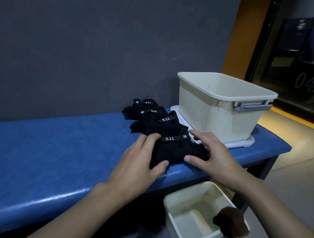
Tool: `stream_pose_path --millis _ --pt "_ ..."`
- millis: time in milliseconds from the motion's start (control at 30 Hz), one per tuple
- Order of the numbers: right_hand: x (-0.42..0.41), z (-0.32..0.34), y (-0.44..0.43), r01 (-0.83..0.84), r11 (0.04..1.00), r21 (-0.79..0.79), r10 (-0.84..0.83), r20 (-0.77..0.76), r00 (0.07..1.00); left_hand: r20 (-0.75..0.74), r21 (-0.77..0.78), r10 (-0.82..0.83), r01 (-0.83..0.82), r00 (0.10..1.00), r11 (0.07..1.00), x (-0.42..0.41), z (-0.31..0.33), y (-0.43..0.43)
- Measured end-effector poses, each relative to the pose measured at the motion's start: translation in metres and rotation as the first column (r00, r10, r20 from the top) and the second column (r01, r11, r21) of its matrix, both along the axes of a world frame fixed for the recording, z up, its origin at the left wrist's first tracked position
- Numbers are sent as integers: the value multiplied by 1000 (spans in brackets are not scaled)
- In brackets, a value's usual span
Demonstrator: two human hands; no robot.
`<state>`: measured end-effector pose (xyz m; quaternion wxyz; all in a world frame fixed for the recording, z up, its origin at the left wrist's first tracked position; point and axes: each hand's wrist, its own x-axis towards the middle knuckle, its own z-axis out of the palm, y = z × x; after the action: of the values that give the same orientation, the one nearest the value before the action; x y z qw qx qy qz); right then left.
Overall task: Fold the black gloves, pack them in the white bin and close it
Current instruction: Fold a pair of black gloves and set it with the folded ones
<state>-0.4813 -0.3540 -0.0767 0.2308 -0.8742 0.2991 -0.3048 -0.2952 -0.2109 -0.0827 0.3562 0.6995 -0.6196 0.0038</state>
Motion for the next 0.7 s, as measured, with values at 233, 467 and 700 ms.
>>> stream_pose_path --millis 233,467,700 --pt "-1 3 2 20 1000 -8 -20 29 999 -7 -16 26 -26 1000 1000 -3 3 1" --pt "6 14 9 71 985 -155 -76 -28 997 4 -16 35 -35 999 999 1 12 7" --pt "45 43 34 19 955 -296 -24 -13 1000 34 -55 82 -80 996 995 27 34 29"
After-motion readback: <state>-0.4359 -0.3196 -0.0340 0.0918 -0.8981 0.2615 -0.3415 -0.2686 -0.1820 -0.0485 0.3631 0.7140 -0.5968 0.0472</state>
